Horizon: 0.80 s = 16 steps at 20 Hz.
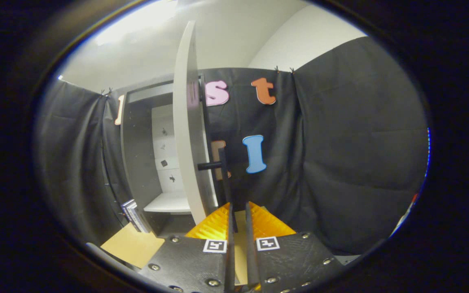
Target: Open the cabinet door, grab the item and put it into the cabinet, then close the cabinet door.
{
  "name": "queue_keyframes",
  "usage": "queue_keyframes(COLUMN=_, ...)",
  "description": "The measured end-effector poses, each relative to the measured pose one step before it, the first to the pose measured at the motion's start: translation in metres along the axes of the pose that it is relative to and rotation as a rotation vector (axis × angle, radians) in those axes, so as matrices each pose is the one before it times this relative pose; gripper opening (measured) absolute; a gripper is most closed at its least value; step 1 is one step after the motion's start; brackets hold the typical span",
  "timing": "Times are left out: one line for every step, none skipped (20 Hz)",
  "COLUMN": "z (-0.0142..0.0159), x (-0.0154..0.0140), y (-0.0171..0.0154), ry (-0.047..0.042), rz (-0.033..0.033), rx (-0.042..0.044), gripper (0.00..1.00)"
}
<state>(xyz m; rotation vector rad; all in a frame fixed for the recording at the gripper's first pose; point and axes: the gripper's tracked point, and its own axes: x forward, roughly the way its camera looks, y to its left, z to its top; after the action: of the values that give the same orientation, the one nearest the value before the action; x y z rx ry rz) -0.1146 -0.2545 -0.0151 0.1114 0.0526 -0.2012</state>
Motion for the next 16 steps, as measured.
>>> queue_keyframes(z=0.00813, x=-0.00745, y=-0.00086, ry=-0.01845, rz=-0.0106, rx=0.0062, gripper=0.12)
queue_keyframes(z=0.00473, x=-0.01775, y=0.00512, ry=-0.00965, rz=0.0135, rx=0.02509, gripper=0.12)
queue_keyframes(z=0.00438, x=-0.00998, y=0.00738, ry=-0.01733, rz=0.0188, rx=0.03479, gripper=0.12)
queue_keyframes(z=0.0019, x=-0.005, y=0.00944, ry=-0.00513, rz=0.01719, rx=0.02345, gripper=0.12)
queue_keyframes(z=-0.00142, x=-0.00344, y=0.00942, ry=-0.00291, rz=0.02314, rx=0.01306, gripper=0.17)
queue_keyframes(z=-0.0023, x=-0.00573, y=0.00877, ry=0.00645, rz=0.01019, rx=-0.00248, gripper=0.22)
queue_keyframes(z=-0.00337, x=-0.00093, y=0.00954, ry=0.00467, rz=0.01292, rx=-0.00588, gripper=0.25)
queue_keyframes(z=-0.00446, x=-0.00022, y=0.01297, ry=0.00857, rz=0.02105, rx=0.00175, gripper=0.25)
queue_keyframes(z=-0.00574, x=0.00019, y=0.01611, ry=0.01317, rz=0.02668, rx=0.00518, gripper=0.25)
queue_keyframes(z=-0.01051, x=0.00232, y=0.01563, ry=0.01964, rz=0.01983, rx=-0.00607, gripper=0.33)
queue_keyframes(z=-0.01253, x=0.00394, y=0.01289, ry=0.0293, rz=0.02319, rx=-0.01894, gripper=0.34)
queue_keyframes(z=-0.01274, x=0.0036, y=0.01099, ry=0.02716, rz=0.01152, rx=-0.01813, gripper=0.36)
queue_keyframes(z=-0.01056, x=0.00569, y=0.01218, ry=0.02622, rz=0.01905, rx=-0.01626, gripper=0.37)
queue_keyframes(z=-0.00971, x=0.00754, y=0.0114, ry=0.01742, rz=0.01283, rx=-0.00159, gripper=0.41)
queue_keyframes(z=-0.00934, x=0.0092, y=0.0119, ry=0.01902, rz=0.01898, rx=0.00854, gripper=0.47)
queue_keyframes(z=-0.01039, x=0.00881, y=0.01353, ry=0.0172, rz=0.01773, rx=0.01716, gripper=0.53)
